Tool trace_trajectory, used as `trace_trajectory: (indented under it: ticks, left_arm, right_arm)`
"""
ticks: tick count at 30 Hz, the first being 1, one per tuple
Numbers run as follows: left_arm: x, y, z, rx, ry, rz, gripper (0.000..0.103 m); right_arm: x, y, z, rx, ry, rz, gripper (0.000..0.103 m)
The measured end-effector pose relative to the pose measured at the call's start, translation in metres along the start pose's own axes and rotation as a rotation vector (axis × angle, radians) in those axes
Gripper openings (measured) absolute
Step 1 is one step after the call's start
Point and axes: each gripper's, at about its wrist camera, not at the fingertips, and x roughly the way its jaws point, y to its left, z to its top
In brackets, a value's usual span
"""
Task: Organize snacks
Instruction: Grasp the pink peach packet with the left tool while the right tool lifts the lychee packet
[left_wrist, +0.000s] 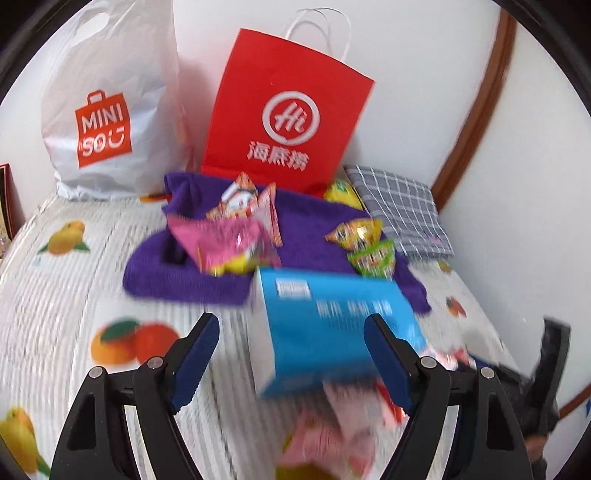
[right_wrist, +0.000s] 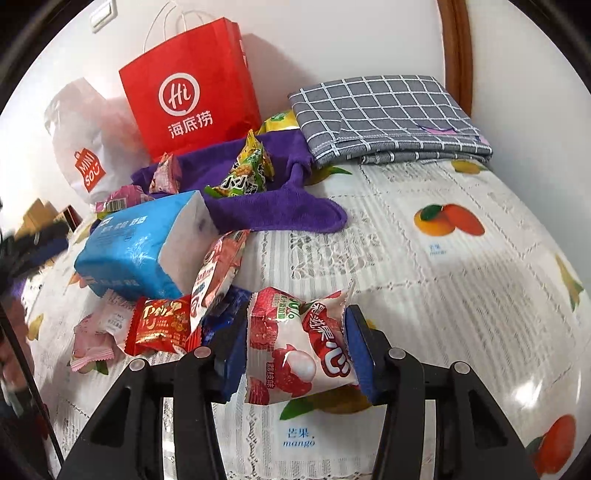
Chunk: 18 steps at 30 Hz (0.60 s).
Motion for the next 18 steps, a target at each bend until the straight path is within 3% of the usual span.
trace_trajectory:
  ticks: [9, 18]
  left_arm:
    - [-0.002, -0.015, -0.047, 0.068, 0.111, -0.063, 0.079]
    - [0.019, -0.04, -0.066, 0.178, 0.214, 0.047, 0.079]
  right_arm:
    - [0.003, -0.001, -0.005, 0.013, 0.018, -0.001, 0.05]
    - [0.004, 0.0, -0.005, 0.004, 0.026, -0.008, 0.051]
